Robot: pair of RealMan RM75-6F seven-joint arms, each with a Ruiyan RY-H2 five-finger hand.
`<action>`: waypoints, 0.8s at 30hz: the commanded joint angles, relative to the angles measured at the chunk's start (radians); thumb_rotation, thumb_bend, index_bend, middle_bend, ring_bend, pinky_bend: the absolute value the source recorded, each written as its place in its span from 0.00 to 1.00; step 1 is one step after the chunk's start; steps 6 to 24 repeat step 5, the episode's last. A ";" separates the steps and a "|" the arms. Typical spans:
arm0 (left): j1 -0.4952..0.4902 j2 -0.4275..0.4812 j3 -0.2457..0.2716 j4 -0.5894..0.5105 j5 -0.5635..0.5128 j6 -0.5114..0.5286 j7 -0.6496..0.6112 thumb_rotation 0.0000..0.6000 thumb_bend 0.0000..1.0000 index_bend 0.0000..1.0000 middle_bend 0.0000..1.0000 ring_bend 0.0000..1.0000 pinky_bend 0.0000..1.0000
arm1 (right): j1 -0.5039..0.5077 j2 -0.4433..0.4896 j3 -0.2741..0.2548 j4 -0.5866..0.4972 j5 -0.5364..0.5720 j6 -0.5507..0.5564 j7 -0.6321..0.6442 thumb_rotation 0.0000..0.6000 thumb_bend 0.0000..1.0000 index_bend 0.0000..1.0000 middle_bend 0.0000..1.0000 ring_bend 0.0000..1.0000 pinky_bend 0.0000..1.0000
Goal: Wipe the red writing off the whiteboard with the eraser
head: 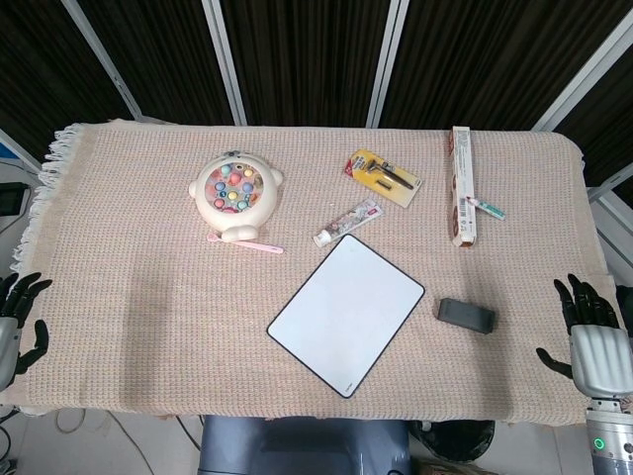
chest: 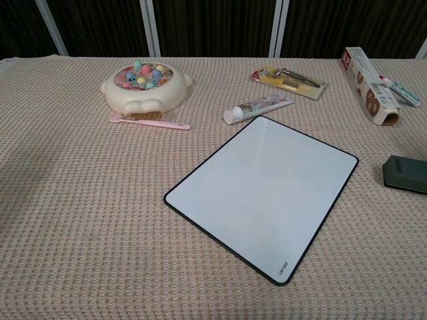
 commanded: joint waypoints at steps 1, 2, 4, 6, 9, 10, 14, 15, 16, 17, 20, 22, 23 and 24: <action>0.000 0.000 0.000 -0.001 0.000 0.000 0.000 1.00 0.64 0.16 0.09 0.02 0.01 | -0.011 -0.011 0.011 0.016 -0.002 0.012 -0.006 1.00 0.10 0.00 0.00 0.06 0.17; 0.000 0.000 0.000 0.000 0.000 0.001 -0.001 1.00 0.64 0.16 0.09 0.02 0.01 | -0.013 -0.012 0.014 0.019 0.000 0.011 -0.008 1.00 0.10 0.00 0.00 0.06 0.17; 0.000 0.001 -0.001 0.002 0.000 0.001 -0.002 1.00 0.64 0.16 0.09 0.02 0.01 | -0.016 -0.008 0.018 0.025 0.006 0.003 -0.007 1.00 0.10 0.00 0.00 0.06 0.17; 0.000 0.001 -0.001 0.002 -0.001 0.000 -0.003 1.00 0.64 0.16 0.09 0.02 0.01 | -0.017 -0.006 0.019 0.025 0.006 0.000 -0.006 1.00 0.10 0.00 0.00 0.06 0.17; 0.000 0.001 -0.001 0.002 -0.001 0.000 -0.003 1.00 0.64 0.16 0.09 0.02 0.01 | -0.017 -0.006 0.019 0.025 0.006 0.000 -0.006 1.00 0.10 0.00 0.00 0.06 0.17; 0.000 0.001 -0.001 0.002 -0.001 0.000 -0.003 1.00 0.64 0.16 0.09 0.02 0.01 | -0.017 -0.006 0.019 0.025 0.006 0.000 -0.006 1.00 0.10 0.00 0.00 0.06 0.17; 0.000 0.001 -0.001 0.002 -0.001 0.000 -0.003 1.00 0.64 0.16 0.09 0.02 0.01 | -0.017 -0.006 0.019 0.025 0.006 0.000 -0.006 1.00 0.10 0.00 0.00 0.06 0.17; 0.000 0.001 -0.001 0.002 -0.001 0.000 -0.003 1.00 0.64 0.16 0.09 0.02 0.01 | -0.017 -0.006 0.019 0.025 0.006 0.000 -0.006 1.00 0.10 0.00 0.00 0.06 0.17; 0.000 0.001 -0.001 0.002 -0.001 0.000 -0.003 1.00 0.64 0.16 0.09 0.02 0.01 | -0.017 -0.006 0.019 0.025 0.006 0.000 -0.006 1.00 0.10 0.00 0.00 0.06 0.17; 0.000 0.001 -0.001 0.002 -0.001 0.000 -0.003 1.00 0.64 0.16 0.09 0.02 0.01 | -0.017 -0.006 0.019 0.025 0.006 0.000 -0.006 1.00 0.10 0.00 0.00 0.06 0.17; 0.000 0.001 -0.001 0.002 -0.001 0.000 -0.003 1.00 0.64 0.16 0.09 0.02 0.01 | -0.017 -0.006 0.019 0.025 0.006 0.000 -0.006 1.00 0.10 0.00 0.00 0.06 0.17; 0.000 0.001 -0.001 0.002 -0.001 0.000 -0.003 1.00 0.64 0.16 0.09 0.02 0.01 | -0.017 -0.006 0.019 0.025 0.006 0.000 -0.006 1.00 0.10 0.00 0.00 0.06 0.17; 0.000 0.001 -0.001 0.002 -0.001 0.000 -0.003 1.00 0.64 0.16 0.09 0.02 0.01 | -0.017 -0.006 0.019 0.025 0.006 0.000 -0.006 1.00 0.10 0.00 0.00 0.06 0.17; 0.000 0.001 -0.001 0.002 -0.001 0.000 -0.003 1.00 0.64 0.16 0.09 0.02 0.01 | -0.017 -0.006 0.019 0.025 0.006 0.000 -0.006 1.00 0.10 0.00 0.00 0.06 0.17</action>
